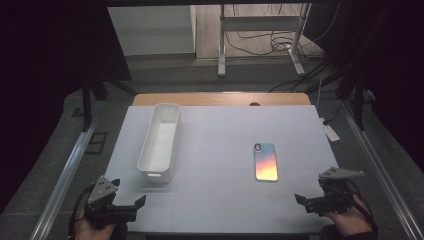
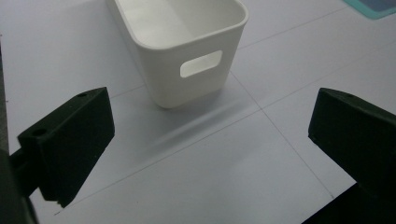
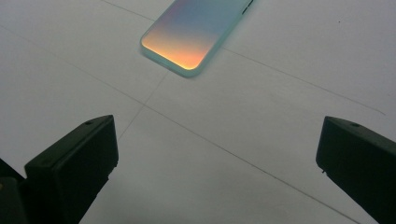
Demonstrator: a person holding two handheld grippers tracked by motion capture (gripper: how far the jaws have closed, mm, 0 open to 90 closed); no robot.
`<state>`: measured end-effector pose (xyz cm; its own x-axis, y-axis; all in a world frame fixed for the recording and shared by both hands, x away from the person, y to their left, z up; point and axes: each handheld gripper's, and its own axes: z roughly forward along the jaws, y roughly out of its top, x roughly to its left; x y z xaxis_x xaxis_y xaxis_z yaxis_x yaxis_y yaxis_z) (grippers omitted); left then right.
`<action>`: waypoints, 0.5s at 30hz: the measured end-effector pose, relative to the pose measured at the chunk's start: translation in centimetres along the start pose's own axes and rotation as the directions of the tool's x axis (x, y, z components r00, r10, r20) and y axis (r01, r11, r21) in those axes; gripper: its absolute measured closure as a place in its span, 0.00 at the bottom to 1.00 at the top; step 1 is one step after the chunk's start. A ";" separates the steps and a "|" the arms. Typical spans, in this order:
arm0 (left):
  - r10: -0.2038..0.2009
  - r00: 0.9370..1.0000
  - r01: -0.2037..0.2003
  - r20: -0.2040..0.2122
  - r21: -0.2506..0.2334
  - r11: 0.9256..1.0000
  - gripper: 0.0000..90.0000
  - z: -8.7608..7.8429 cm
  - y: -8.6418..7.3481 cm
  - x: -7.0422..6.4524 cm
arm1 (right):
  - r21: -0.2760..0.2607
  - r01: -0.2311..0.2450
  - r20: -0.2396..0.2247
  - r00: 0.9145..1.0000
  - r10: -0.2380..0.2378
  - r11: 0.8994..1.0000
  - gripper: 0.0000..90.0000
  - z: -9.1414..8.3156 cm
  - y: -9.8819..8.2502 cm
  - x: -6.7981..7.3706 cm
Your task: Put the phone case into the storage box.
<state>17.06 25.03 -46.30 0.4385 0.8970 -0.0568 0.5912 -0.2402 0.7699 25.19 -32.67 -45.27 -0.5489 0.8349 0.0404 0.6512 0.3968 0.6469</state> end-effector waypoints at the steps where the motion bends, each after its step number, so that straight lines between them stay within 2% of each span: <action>1: 0.000 1.000 0.000 0.000 0.000 1.000 0.01 0.0 0.0 0.0 | 0.003 0.004 0.001 1.000 -0.004 1.000 0.00 0.0 0.0 0.0; 10: 0.007 1.000 -0.007 -0.003 0.003 1.000 0.01 0.1 0.1 -0.1 | 0.014 0.026 0.002 1.000 -0.026 1.000 0.00 0.4 0.4 0.1; 15: 0.014 1.000 -0.014 -0.001 0.007 1.000 0.01 0.1 0.1 -0.2 | 0.001 0.035 -0.001 0.999 -0.035 0.999 0.00 0.5 0.7 0.1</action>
<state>17.14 24.79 -46.28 0.4461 0.8939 -0.0452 0.5893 -0.2553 0.7665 25.86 -32.16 -45.16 -0.5715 0.8204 0.0184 0.6321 0.4258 0.6474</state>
